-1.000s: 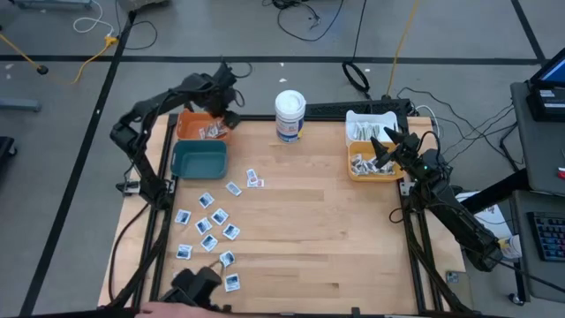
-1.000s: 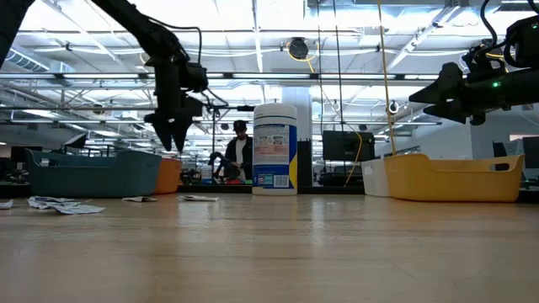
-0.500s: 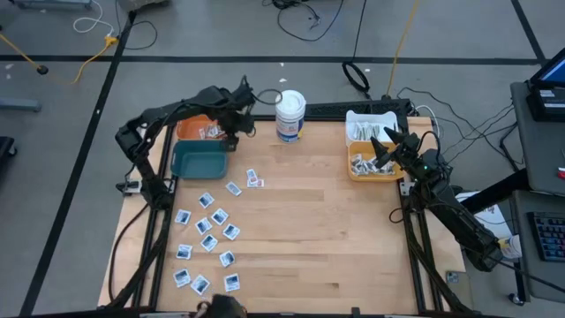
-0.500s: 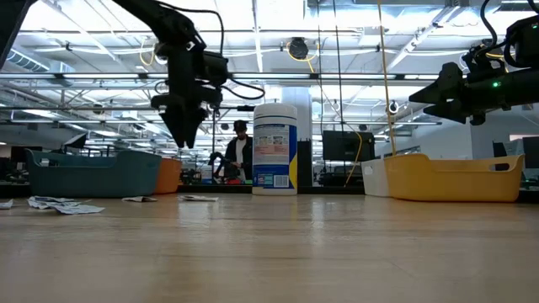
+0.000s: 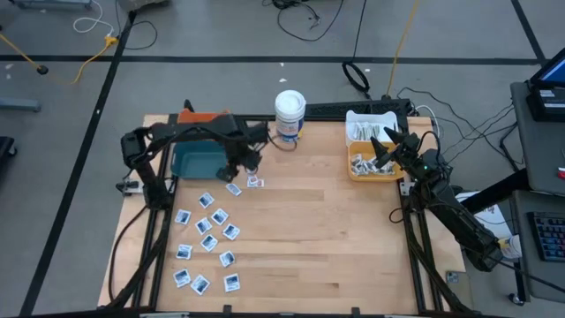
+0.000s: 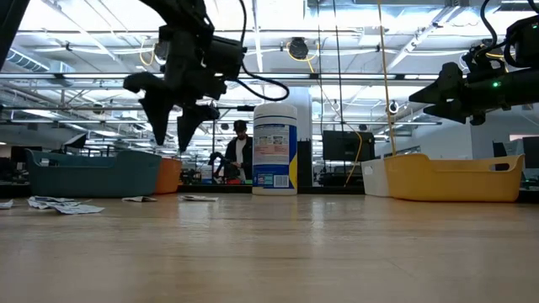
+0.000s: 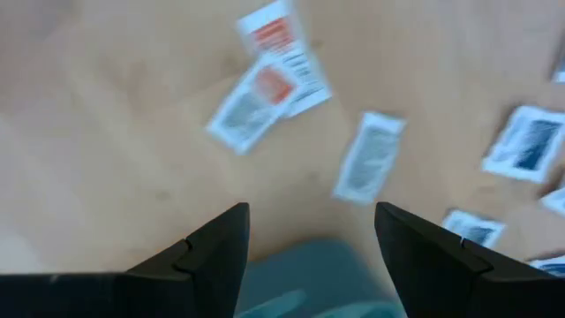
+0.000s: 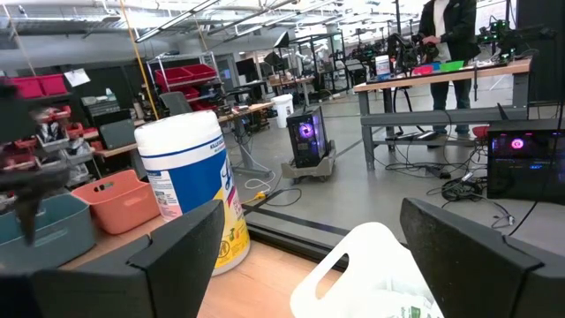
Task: Pick & Place First Aid Supplies
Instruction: Put the orange pad into the orange bin
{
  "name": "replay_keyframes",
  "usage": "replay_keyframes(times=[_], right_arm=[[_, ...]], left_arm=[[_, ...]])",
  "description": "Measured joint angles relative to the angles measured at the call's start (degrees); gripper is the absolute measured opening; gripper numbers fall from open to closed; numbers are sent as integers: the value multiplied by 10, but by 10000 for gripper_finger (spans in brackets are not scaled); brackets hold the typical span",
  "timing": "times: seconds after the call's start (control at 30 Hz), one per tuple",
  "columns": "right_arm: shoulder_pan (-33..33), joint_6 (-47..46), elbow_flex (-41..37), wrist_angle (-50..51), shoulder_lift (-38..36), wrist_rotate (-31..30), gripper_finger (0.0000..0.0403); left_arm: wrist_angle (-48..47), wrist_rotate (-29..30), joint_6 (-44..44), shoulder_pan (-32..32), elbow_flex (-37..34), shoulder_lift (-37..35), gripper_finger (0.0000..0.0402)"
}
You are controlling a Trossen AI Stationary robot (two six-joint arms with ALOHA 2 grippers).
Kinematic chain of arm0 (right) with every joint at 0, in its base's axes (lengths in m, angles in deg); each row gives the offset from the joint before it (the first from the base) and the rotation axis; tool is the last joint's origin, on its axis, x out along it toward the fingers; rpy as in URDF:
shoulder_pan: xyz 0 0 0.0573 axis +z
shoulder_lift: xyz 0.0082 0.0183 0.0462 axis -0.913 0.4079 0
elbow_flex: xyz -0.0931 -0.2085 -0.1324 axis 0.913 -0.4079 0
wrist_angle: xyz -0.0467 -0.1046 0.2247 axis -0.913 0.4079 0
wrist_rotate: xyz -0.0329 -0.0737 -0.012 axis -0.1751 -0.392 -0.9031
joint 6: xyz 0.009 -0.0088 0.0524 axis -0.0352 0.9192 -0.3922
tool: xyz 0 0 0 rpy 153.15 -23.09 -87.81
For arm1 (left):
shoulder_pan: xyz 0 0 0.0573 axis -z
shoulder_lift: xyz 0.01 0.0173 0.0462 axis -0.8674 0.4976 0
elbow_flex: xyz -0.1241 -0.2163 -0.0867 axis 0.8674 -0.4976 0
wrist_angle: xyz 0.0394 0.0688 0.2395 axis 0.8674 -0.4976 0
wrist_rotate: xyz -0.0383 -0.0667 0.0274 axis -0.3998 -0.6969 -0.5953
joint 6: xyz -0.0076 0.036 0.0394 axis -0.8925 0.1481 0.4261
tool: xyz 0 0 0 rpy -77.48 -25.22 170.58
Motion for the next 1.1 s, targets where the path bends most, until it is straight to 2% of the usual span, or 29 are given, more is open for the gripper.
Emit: replay_keyframes(times=[0.23,0.57,0.73,0.87,1.1], right_arm=[[0,0,0,0,0,0,337],[0,0,0,0,0,0,337],[0,0,0,0,0,0,337],[0,0,0,0,0,0,337],[0,0,0,0,0,0,337]], left_arm=[[5,-14,-53,72,-56,0,250],[101,37,-130,140,-145,0,250],[174,59,-155,152,-180,0,250],[196,77,-164,154,-196,0,250],[218,46,-163,153,-218,-3,250]])
